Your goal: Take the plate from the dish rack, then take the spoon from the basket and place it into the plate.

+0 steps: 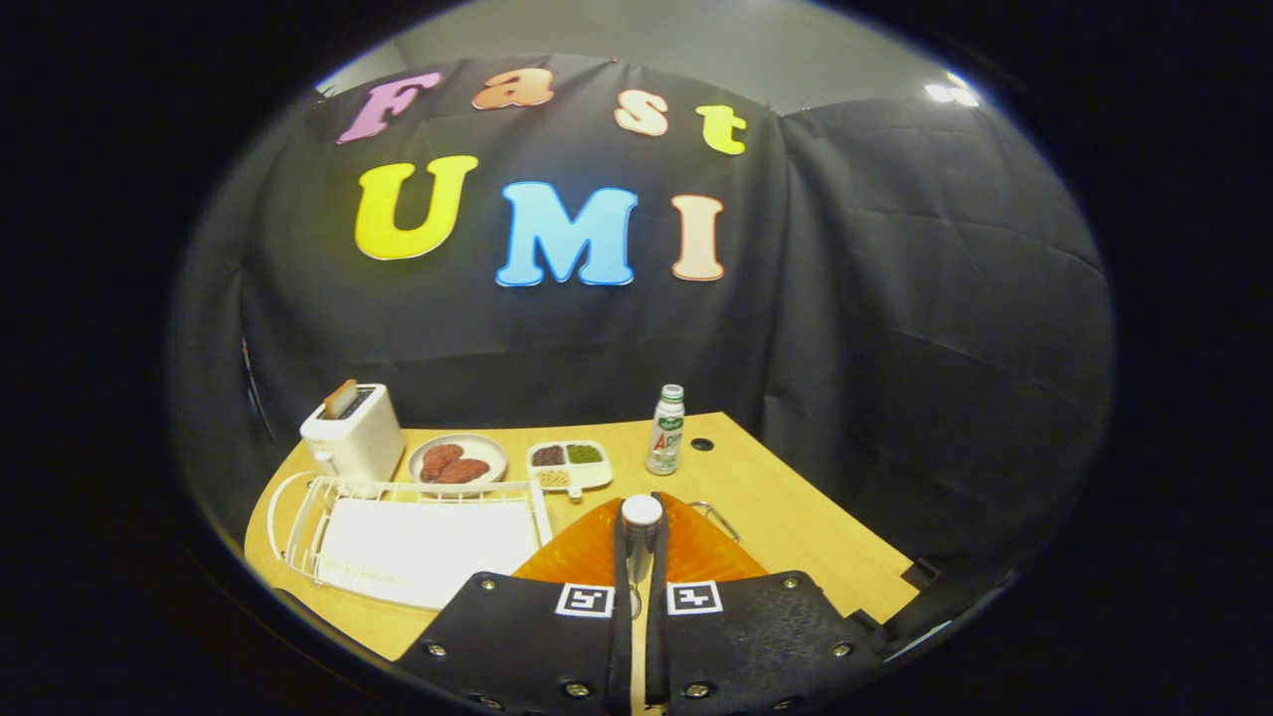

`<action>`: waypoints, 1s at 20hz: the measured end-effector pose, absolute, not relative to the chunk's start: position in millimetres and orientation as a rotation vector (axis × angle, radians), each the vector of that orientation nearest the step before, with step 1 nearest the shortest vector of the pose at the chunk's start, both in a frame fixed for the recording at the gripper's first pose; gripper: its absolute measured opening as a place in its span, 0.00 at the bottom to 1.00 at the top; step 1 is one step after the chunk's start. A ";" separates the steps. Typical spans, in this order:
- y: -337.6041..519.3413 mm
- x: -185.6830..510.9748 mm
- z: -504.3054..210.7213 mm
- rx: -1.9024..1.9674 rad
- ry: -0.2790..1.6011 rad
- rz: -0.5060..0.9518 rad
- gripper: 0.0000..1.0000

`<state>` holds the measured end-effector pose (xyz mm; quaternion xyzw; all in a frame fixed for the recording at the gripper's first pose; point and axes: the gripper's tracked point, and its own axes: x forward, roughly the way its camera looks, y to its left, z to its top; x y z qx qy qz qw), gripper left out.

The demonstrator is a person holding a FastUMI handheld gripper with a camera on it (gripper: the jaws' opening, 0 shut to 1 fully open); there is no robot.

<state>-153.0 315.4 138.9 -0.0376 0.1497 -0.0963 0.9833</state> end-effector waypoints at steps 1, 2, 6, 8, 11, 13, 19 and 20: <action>329.9 -159.2 132.2 -0.081 0.310 -0.161 0.05; 342.3 -164.4 124.7 -0.090 0.320 -0.132 0.05; 383.0 -185.1 94.3 -0.126 0.365 -0.029 0.05; 399.4 -195.1 80.1 -0.128 0.381 0.013 0.05; 414.1 -209.9 56.0 -0.140 0.408 0.069 0.05; 424.2 -211.1 43.8 -0.143 0.427 0.096 0.05; 444.5 -208.2 20.4 -0.130 0.436 0.152 0.05; 445.3 -207.5 17.0 -0.133 0.436 0.157 0.05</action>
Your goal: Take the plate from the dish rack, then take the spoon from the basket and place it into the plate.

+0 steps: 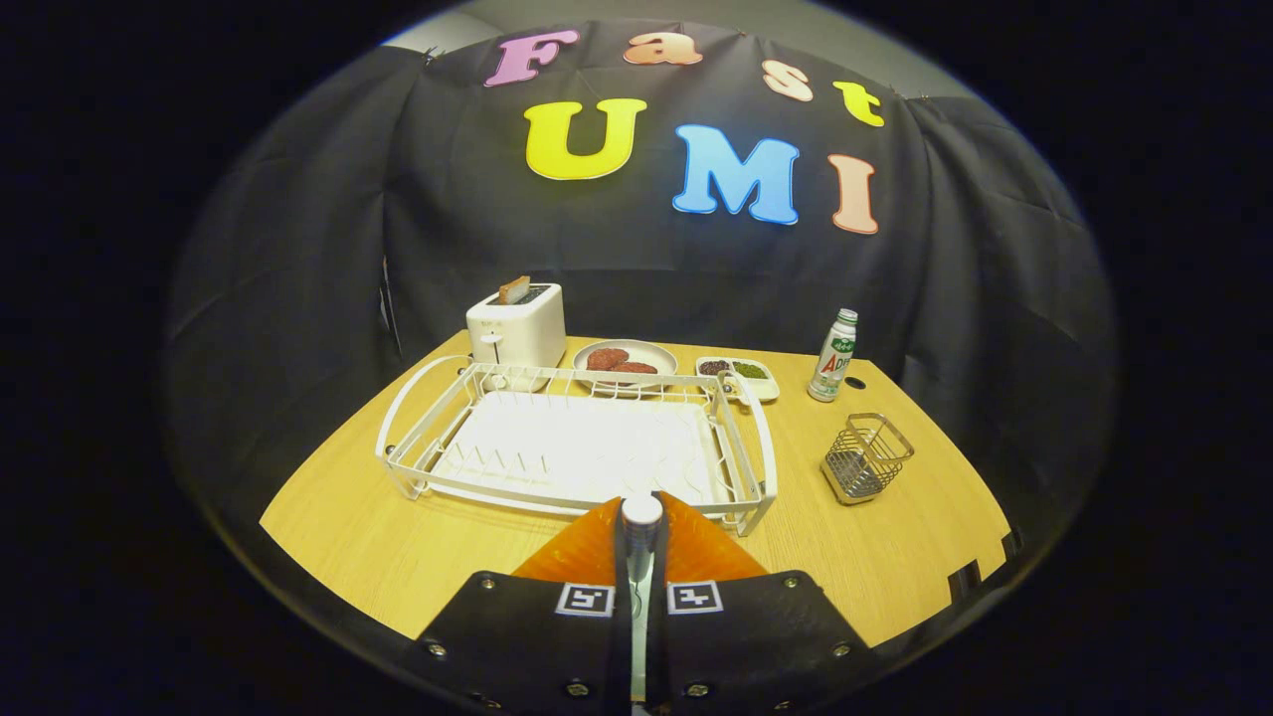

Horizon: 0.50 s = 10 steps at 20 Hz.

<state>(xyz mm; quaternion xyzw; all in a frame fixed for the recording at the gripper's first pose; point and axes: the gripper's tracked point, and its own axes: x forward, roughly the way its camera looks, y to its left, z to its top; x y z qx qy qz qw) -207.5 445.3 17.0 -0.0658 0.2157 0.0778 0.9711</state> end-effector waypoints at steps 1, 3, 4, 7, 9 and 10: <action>445.9 -207.1 12.0 -0.136 0.438 0.159 0.05; 447.5 -207.1 4.9 -0.130 0.442 0.167 0.05; 448.5 -207.8 2.1 -0.123 0.444 0.174 0.05; 445.5 -209.9 -9.5 -0.124 0.465 0.174 0.05; 444.7 -208.7 -8.8 -0.118 0.454 0.181 0.05; 444.5 -208.1 -9.1 -0.109 0.446 0.185 0.09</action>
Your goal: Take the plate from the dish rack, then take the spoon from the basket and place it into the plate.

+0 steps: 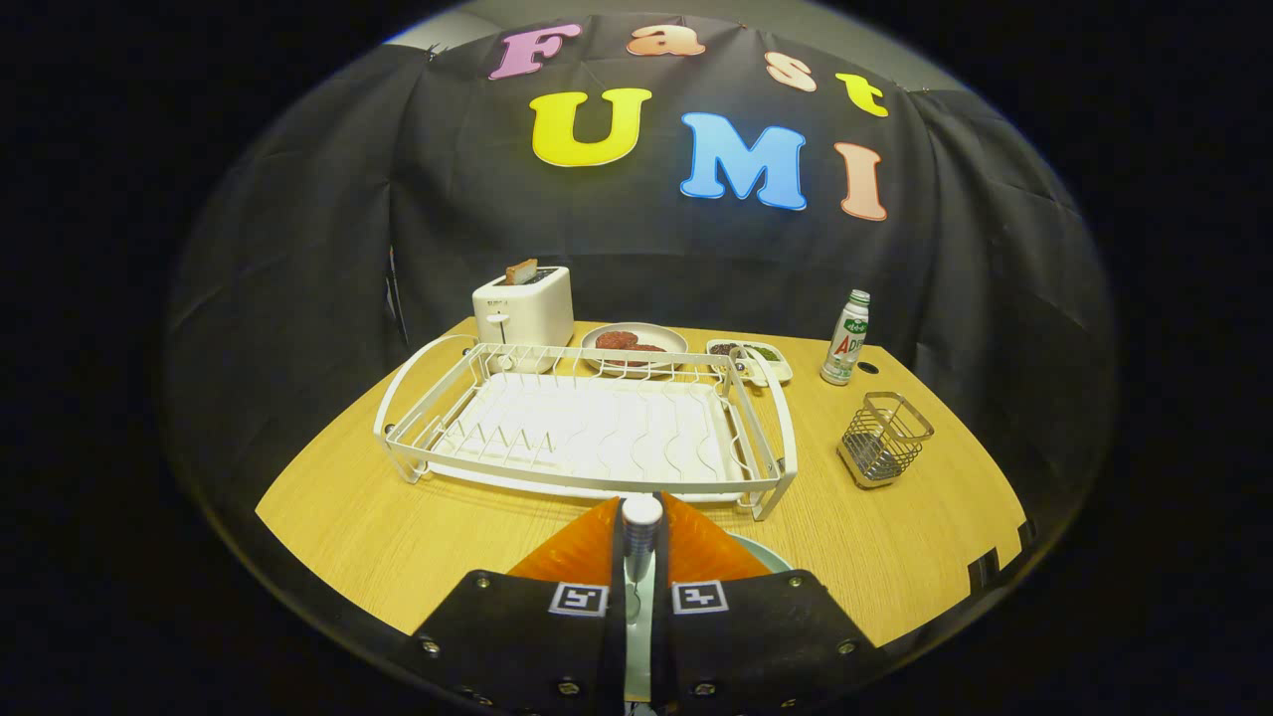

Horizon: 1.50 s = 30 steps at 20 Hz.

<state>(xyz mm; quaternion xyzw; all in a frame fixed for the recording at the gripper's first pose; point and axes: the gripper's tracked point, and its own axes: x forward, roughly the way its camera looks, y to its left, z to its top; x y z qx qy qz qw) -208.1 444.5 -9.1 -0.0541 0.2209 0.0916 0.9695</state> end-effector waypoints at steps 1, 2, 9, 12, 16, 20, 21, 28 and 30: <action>441.1 -211.4 -6.8 -0.103 0.446 0.178 0.10; 435.5 -211.3 -6.1 -0.099 0.444 0.161 0.13; 403.4 -199.4 8.8 -0.088 0.418 0.072 0.30; 391.4 -190.7 18.7 -0.097 0.400 0.043 0.30; 377.2 -181.0 36.0 -0.112 0.376 -0.005 0.45; 373.2 -174.3 46.7 -0.118 0.364 -0.009 0.45; 372.7 -173.6 51.0 -0.116 0.362 -0.005 0.45; 343.6 -151.5 147.9 -0.087 0.176 -0.010 0.45; 334.5 -144.6 181.9 -0.094 0.101 -0.006 0.45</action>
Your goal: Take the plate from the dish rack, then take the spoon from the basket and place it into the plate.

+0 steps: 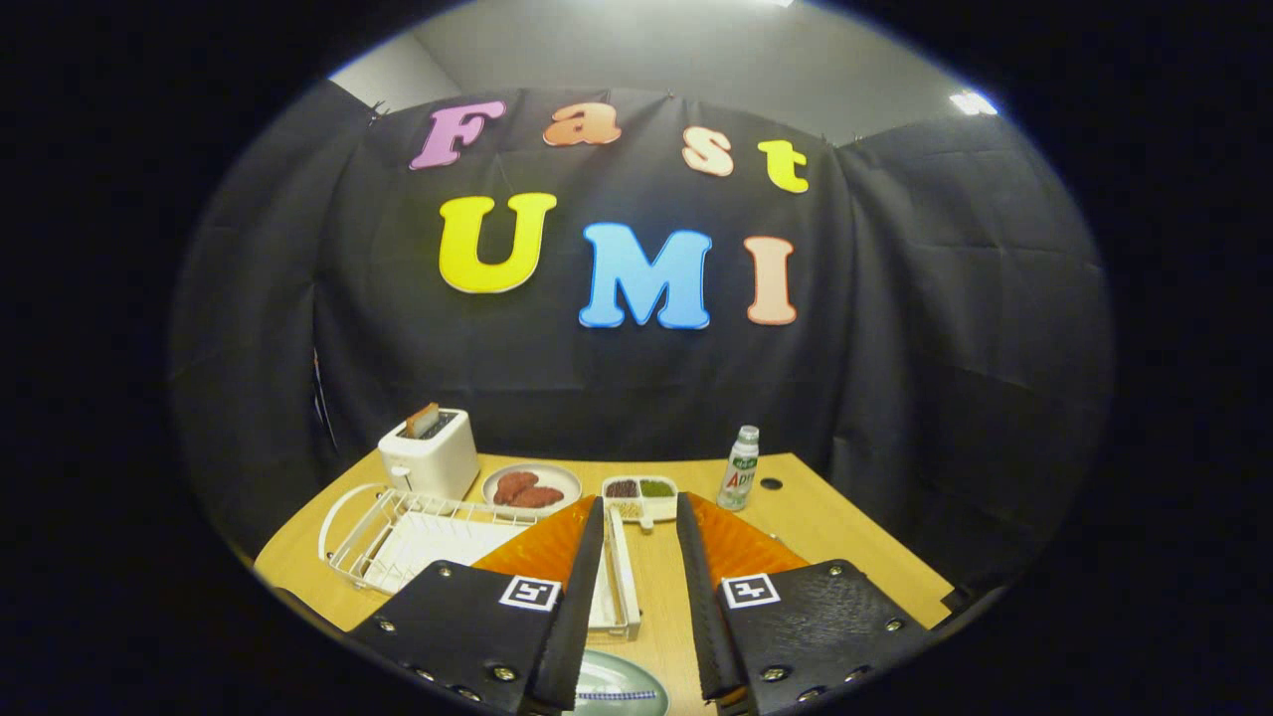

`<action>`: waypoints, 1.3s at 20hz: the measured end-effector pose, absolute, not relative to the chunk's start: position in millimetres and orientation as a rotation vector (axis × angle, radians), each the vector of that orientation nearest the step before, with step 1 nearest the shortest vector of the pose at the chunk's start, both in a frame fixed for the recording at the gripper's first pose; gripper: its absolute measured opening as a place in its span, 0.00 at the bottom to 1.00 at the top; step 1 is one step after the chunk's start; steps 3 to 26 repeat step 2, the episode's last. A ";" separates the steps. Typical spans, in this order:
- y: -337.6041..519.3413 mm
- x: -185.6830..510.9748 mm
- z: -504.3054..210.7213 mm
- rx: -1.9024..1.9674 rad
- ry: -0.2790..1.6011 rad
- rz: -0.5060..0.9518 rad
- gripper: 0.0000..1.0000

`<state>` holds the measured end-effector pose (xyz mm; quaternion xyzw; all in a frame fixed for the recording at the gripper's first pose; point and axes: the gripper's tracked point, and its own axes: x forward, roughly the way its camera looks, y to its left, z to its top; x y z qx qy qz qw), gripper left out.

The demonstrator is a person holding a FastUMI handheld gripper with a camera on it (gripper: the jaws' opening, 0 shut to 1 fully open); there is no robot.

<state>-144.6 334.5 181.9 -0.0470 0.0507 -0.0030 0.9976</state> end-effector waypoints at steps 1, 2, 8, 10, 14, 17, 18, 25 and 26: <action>330.2 -141.5 195.8 -0.096 0.070 -0.003 0.45; 324.6 -139.2 207.8 -0.096 0.046 -0.005 0.45; 324.6 -139.2 207.8 -0.096 0.046 -0.005 0.45; 324.6 -139.2 207.8 -0.096 0.046 -0.005 0.45; 324.6 -139.2 207.8 -0.096 0.046 -0.005 0.45; 324.6 -139.2 207.8 -0.096 0.046 -0.005 0.45; 324.6 -139.2 207.8 -0.096 0.046 -0.005 0.45; 324.6 -139.2 207.8 -0.096 0.046 -0.005 0.45; 324.6 -139.2 207.8 -0.096 0.046 -0.005 0.45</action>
